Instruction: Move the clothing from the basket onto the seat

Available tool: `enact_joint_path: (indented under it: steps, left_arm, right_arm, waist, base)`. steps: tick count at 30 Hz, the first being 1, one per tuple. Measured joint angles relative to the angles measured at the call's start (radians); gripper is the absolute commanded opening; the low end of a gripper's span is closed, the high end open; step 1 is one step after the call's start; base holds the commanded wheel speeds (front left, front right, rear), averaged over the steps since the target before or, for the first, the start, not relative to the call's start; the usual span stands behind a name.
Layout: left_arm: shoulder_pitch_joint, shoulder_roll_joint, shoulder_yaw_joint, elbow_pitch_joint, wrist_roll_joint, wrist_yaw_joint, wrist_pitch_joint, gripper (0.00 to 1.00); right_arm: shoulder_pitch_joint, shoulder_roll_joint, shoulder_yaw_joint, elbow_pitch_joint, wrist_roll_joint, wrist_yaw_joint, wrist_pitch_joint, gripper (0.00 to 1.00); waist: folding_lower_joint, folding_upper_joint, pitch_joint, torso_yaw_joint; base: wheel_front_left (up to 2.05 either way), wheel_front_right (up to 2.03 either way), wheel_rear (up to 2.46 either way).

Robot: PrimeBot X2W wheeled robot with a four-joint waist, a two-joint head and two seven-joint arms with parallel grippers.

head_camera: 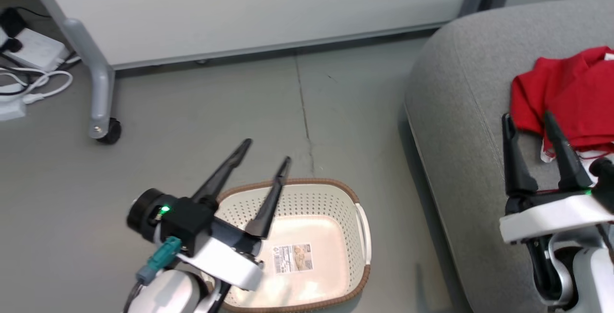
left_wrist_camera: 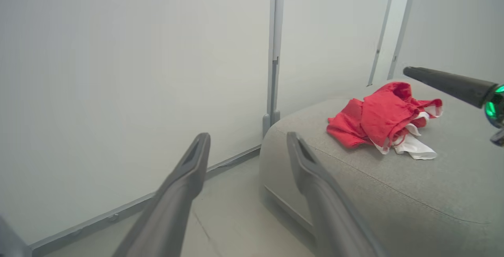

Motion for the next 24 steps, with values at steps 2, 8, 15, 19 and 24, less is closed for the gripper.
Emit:
enact_joint_path:
  steps: [2, 8, 15, 19, 24]
  left_arm:
    - [0.013, 0.008, 0.027, 0.006, -0.007, 0.018, -0.010, 1.00]
    - [0.036, 0.013, 0.096, 0.017, -0.040, 0.051, -0.035, 1.00]
    - [0.108, 0.017, 0.198, 0.030, -0.075, 0.076, -0.050, 1.00]
    - [0.165, 0.016, 0.287, 0.007, -0.085, 0.086, -0.053, 1.00]
    - [0.250, 0.000, 0.403, -0.042, -0.058, 0.079, -0.054, 1.00]
  right_arm:
    - [0.026, 0.009, 0.007, -0.038, -0.012, 0.000, 0.019, 1.00]
    - [0.089, 0.024, 0.014, -0.096, -0.033, 0.000, 0.067, 1.00]
    - [0.148, 0.031, 0.018, -0.114, -0.040, 0.000, 0.091, 1.00]
    - [0.171, 0.033, 0.016, -0.123, -0.043, 0.000, 0.100, 1.00]
    - [0.192, 0.035, 0.007, -0.129, -0.049, 0.000, 0.105, 1.00]
  waist:
    - [0.0000, 0.0000, -0.016, 0.013]
    - [0.0000, 0.0000, -0.058, 0.040]
    - [0.0000, 0.0000, -0.098, 0.055]
    - [0.0000, 0.0000, -0.114, 0.057]
    - [0.0000, 0.0000, -0.127, 0.057]
  base:
    - [0.00, 0.00, 0.00]
    - [0.00, 0.00, 0.00]
    - [0.00, 0.00, 0.00]
    - [0.00, 0.00, 0.00]
    - [0.00, 0.00, 0.00]
